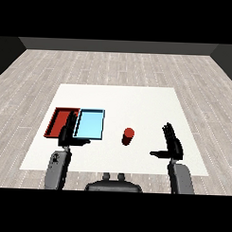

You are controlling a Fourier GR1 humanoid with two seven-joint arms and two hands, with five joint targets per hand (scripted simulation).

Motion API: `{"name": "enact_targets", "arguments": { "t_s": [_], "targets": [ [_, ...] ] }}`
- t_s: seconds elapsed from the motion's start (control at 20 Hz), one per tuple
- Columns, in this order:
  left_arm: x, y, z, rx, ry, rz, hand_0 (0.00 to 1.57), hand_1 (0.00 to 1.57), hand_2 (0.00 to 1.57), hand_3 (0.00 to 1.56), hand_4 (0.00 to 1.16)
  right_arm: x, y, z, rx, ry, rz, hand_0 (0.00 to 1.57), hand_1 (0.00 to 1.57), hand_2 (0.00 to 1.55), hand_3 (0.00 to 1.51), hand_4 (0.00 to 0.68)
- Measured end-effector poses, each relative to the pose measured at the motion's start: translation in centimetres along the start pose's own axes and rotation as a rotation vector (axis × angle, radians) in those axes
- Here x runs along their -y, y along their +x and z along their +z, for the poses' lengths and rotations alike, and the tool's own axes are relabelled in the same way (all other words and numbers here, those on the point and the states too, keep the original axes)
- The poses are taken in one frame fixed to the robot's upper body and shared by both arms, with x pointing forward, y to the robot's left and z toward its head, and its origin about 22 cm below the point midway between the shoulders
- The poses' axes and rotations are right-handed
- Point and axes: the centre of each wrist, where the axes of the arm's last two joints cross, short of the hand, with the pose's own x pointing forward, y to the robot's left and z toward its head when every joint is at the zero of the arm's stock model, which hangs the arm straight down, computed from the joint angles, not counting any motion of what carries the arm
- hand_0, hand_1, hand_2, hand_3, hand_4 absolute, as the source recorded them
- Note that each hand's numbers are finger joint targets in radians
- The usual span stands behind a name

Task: Pick the red can and put it in the red box

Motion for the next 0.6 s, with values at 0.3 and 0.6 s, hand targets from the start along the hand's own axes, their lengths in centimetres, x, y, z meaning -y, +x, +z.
{"name": "enact_targets", "arguments": {
  "t_s": [0.3, 0.6],
  "targets": [
    [0.2, -0.7, 0.9, 0.144, 0.008, 0.020, 0.00, 0.00, 0.00, 0.00, 0.00, 1.2, -0.1, 1.7, 0.111, 0.023, -0.027, 0.00, 0.00, 0.00, 0.00, 0.000],
    [0.2, -1.7, 0.9, 0.189, 0.004, 0.016, 0.00, 0.00, 0.00, 0.00, 0.00, 2.5, -0.5, 1.8, 0.132, 0.030, -0.036, 0.00, 0.00, 0.00, 0.00, 0.000]
  ]
}}
